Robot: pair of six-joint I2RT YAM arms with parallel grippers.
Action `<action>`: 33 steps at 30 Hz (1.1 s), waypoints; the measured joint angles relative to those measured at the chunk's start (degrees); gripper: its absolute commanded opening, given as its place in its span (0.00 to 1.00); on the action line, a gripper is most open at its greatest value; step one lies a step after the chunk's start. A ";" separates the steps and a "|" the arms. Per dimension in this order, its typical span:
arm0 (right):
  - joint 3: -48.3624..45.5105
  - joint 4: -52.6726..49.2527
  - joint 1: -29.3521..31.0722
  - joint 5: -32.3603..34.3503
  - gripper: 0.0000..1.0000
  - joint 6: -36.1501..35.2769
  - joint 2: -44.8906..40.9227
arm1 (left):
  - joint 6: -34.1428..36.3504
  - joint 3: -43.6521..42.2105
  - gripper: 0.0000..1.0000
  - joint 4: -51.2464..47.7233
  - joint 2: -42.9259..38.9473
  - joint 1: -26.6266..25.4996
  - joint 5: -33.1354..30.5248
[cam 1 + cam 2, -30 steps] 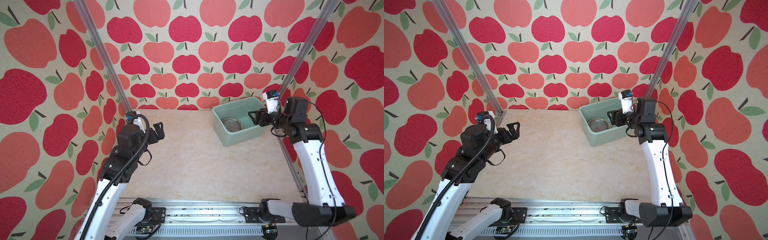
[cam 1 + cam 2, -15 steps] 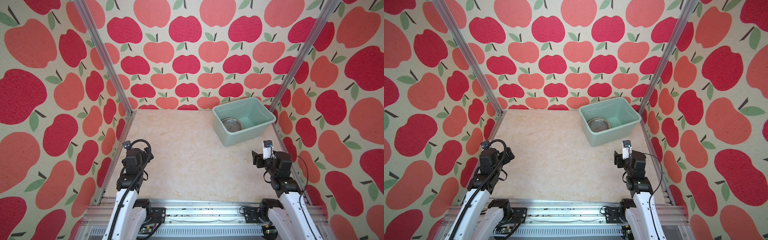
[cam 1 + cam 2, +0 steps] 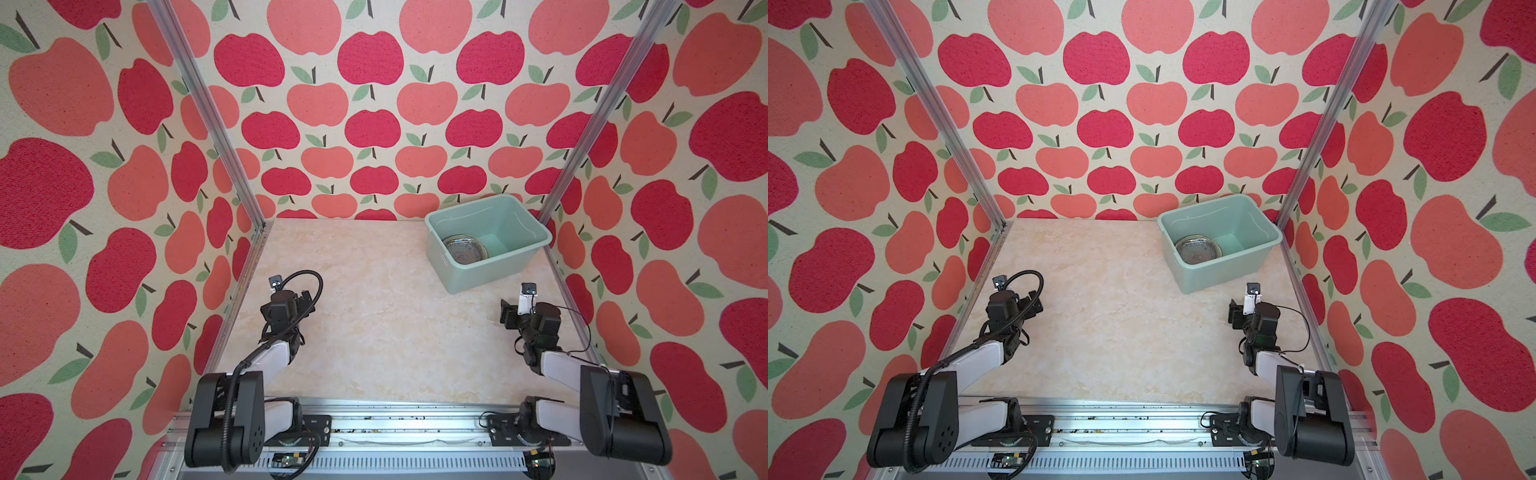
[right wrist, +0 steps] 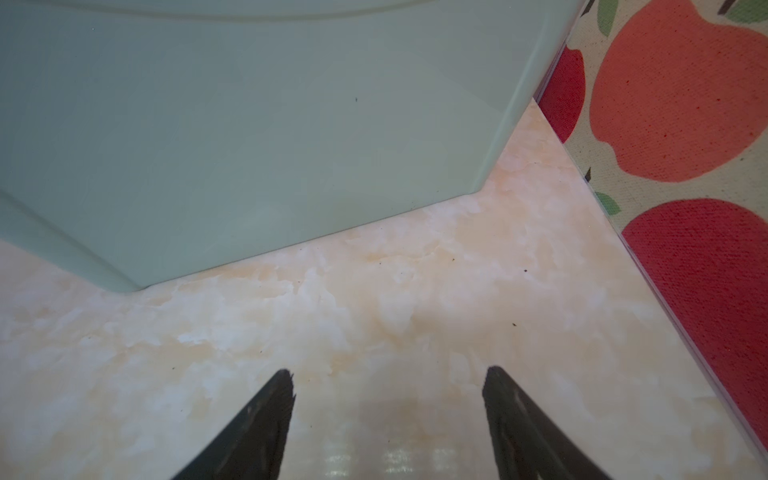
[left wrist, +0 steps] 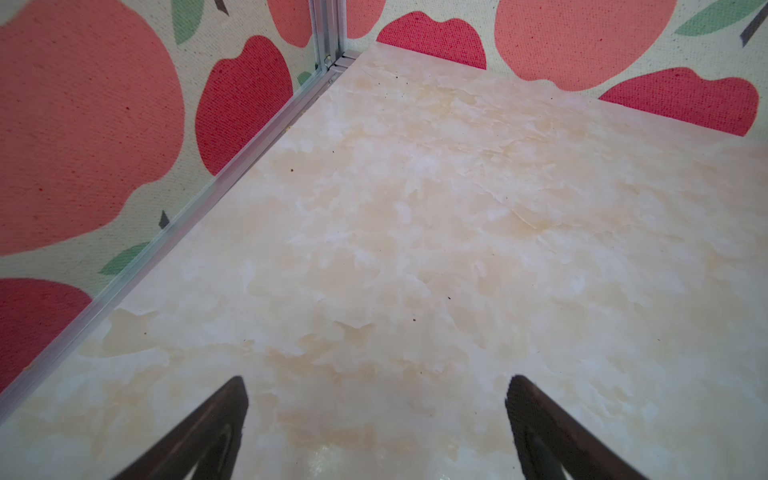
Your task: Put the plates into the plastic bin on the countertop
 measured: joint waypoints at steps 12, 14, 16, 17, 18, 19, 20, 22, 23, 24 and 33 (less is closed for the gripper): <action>5.09 14.91 1.36 -4.15 0.78 1.14 14.49 | 6.51 1.18 0.99 17.97 14.93 4.04 8.61; 5.07 15.50 1.73 -3.91 0.82 1.27 17.35 | 6.51 0.52 0.99 20.37 17.57 4.76 8.90; 5.55 13.86 1.73 -3.50 0.93 1.25 17.31 | 6.51 -0.13 0.99 21.51 17.94 4.79 9.05; 6.19 13.55 1.97 -2.82 0.95 1.25 17.33 | 6.54 -0.15 0.99 22.05 17.99 4.79 9.11; 6.69 13.55 2.14 -2.43 0.99 1.20 17.33 | 6.54 -0.15 0.99 22.64 17.97 4.72 9.22; 7.28 13.62 2.49 -2.08 0.99 1.20 17.31 | 6.54 -0.15 0.99 23.30 17.97 4.72 9.31; 7.67 13.66 2.71 -1.86 0.99 1.22 17.31 | 6.56 -0.15 0.99 23.98 17.97 4.72 9.31; 7.87 13.75 2.97 -1.55 0.99 1.22 17.31 | 6.73 -0.15 0.99 24.76 17.97 4.55 9.29; 7.87 13.70 3.06 -1.46 0.99 1.22 17.31 | 6.75 -0.15 0.99 24.98 17.97 4.55 9.29; 7.87 13.70 3.06 -1.31 0.99 1.22 17.31 | 6.75 -0.15 0.99 25.18 17.97 4.46 9.29; 7.87 13.73 3.17 -1.11 0.99 1.22 17.31 | 6.80 -0.15 0.99 25.68 17.97 4.17 9.29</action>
